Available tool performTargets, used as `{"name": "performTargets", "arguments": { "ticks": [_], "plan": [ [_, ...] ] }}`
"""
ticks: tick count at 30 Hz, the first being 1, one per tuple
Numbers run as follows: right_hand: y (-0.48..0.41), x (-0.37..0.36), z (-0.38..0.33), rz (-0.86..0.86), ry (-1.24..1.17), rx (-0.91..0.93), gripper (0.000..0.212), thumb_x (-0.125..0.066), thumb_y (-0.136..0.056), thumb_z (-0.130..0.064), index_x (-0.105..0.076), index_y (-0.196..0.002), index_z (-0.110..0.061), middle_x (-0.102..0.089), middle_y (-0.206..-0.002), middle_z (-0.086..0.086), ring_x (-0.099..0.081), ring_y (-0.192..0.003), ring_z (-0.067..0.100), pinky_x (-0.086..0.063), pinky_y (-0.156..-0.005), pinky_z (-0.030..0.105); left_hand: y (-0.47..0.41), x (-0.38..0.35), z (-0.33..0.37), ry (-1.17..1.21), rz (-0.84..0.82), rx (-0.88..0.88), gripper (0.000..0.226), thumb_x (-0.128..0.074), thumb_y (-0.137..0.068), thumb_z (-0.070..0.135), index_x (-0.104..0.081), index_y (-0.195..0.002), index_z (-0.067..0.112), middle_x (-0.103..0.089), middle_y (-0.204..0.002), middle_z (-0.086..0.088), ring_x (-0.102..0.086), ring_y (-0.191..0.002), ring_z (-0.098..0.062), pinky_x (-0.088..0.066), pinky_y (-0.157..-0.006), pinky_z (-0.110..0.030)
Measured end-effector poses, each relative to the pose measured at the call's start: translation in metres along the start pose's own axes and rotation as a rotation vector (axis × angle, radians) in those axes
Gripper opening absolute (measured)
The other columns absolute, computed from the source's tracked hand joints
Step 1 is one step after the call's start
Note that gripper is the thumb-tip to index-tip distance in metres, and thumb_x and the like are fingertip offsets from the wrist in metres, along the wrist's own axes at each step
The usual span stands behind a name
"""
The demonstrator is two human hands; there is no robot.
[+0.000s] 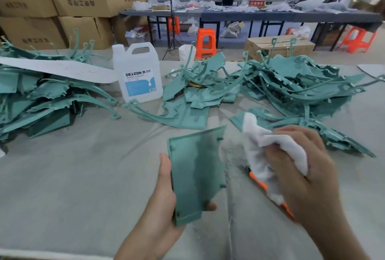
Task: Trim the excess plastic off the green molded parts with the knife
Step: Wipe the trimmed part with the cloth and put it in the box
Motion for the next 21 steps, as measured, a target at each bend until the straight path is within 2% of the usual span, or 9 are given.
{"name": "performTargets", "arguments": {
  "ticks": [2,5,8,10,11,14,16,19,21],
  "plan": [
    [-0.008,-0.034,-0.022,-0.092,-0.088,-0.039,0.012,-0.062,-0.099,-0.022,-0.065,-0.103,-0.033,-0.064,-0.117,-0.013,-0.054,-0.119,0.001,-0.040,-0.091,0.013,0.000,-0.017,-0.006,-0.076,-0.038,0.005,0.077,-0.044,-0.071,0.086,-0.073,-0.117,0.031,-0.069,-0.125,-0.014,-0.070,-0.105,-0.034,-0.058,-0.067,-0.041],
    [0.012,-0.071,-0.044,-0.198,-0.175,-0.037,0.019,-0.056,-0.102,-0.023,-0.058,-0.121,-0.027,-0.065,-0.112,-0.016,-0.063,-0.101,0.003,-0.046,-0.080,0.018,-0.002,-0.026,-0.003,-0.100,-0.013,-0.018,0.072,-0.047,-0.071,0.089,-0.075,-0.112,0.038,-0.072,-0.123,-0.006,-0.070,-0.109,-0.022,-0.060,-0.081,-0.039],
    [0.054,-0.095,-0.076,-0.308,-0.240,0.111,0.038,-0.053,-0.097,-0.024,-0.049,-0.133,-0.034,-0.057,-0.141,-0.012,-0.059,-0.126,0.010,-0.046,-0.096,0.017,-0.004,0.000,0.001,-0.008,0.149,-0.085,0.066,-0.065,-0.068,0.064,-0.075,-0.114,0.018,-0.074,-0.117,-0.010,-0.070,-0.110,-0.021,-0.056,-0.095,-0.039],
    [0.066,-0.100,-0.087,-0.305,-0.259,0.219,0.049,-0.060,-0.092,-0.009,-0.051,-0.136,-0.027,-0.050,-0.150,-0.008,-0.047,-0.139,0.008,-0.041,-0.106,0.019,0.001,0.012,0.008,-0.059,0.235,-0.152,0.034,-0.053,-0.096,0.037,-0.073,-0.099,0.010,-0.078,-0.089,-0.006,-0.075,-0.084,-0.013,-0.061,-0.072,-0.027],
    [0.061,-0.103,-0.081,-0.294,-0.240,0.233,0.054,-0.064,-0.090,-0.002,-0.051,-0.138,-0.024,-0.049,-0.152,-0.003,-0.045,-0.142,0.011,-0.039,-0.111,0.024,0.004,0.010,0.012,-0.092,0.216,-0.170,0.042,-0.039,-0.105,0.033,-0.074,-0.095,0.011,-0.078,-0.084,0.000,-0.075,-0.078,-0.008,-0.060,-0.064,-0.023],
    [0.028,-0.101,-0.042,-0.225,-0.195,-0.030,0.059,-0.060,-0.093,0.008,-0.051,-0.143,-0.021,-0.048,-0.152,-0.001,-0.044,-0.141,0.012,-0.039,-0.115,0.041,0.005,-0.012,0.015,-0.102,0.068,-0.091,0.075,-0.035,-0.080,0.075,-0.066,-0.128,0.027,-0.072,-0.123,-0.001,-0.068,-0.116,-0.019,-0.056,-0.097,-0.041],
    [0.021,-0.096,-0.024,-0.178,-0.263,-0.210,0.055,-0.054,-0.097,0.005,-0.048,-0.143,-0.025,-0.049,-0.151,-0.006,-0.046,-0.139,0.007,-0.042,-0.112,0.043,0.006,-0.021,0.011,-0.115,-0.030,-0.076,0.084,-0.032,-0.070,0.080,-0.067,-0.128,0.032,-0.069,-0.128,-0.002,-0.063,-0.122,-0.028,-0.047,-0.106,-0.056],
    [0.045,-0.103,-0.046,-0.224,-0.295,-0.113,0.051,-0.054,-0.100,-0.009,-0.048,-0.148,-0.025,-0.047,-0.155,-0.003,-0.044,-0.142,0.011,-0.042,-0.113,0.036,0.000,-0.014,0.013,0.006,0.015,-0.081,0.073,-0.037,-0.067,0.080,-0.081,-0.101,0.032,-0.076,-0.111,-0.005,-0.073,-0.101,-0.022,-0.060,-0.081,-0.041],
    [0.065,-0.124,-0.057,-0.436,-0.379,-0.164,0.049,-0.050,-0.105,-0.027,-0.043,-0.152,-0.017,-0.047,-0.154,0.003,-0.046,-0.140,0.010,-0.044,-0.096,0.009,-0.005,-0.009,0.019,0.031,0.116,-0.094,0.075,-0.048,-0.058,0.086,-0.082,-0.084,0.024,-0.076,-0.084,0.000,-0.074,-0.078,-0.012,-0.058,-0.067,-0.026]
  ]
}}
Point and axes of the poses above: each hand's wrist, its own y-axis away from the middle knuckle, its own x-axis out of the back of the hand, z = x × y, the point moved 6 cm from there along -y, towards the middle knuckle
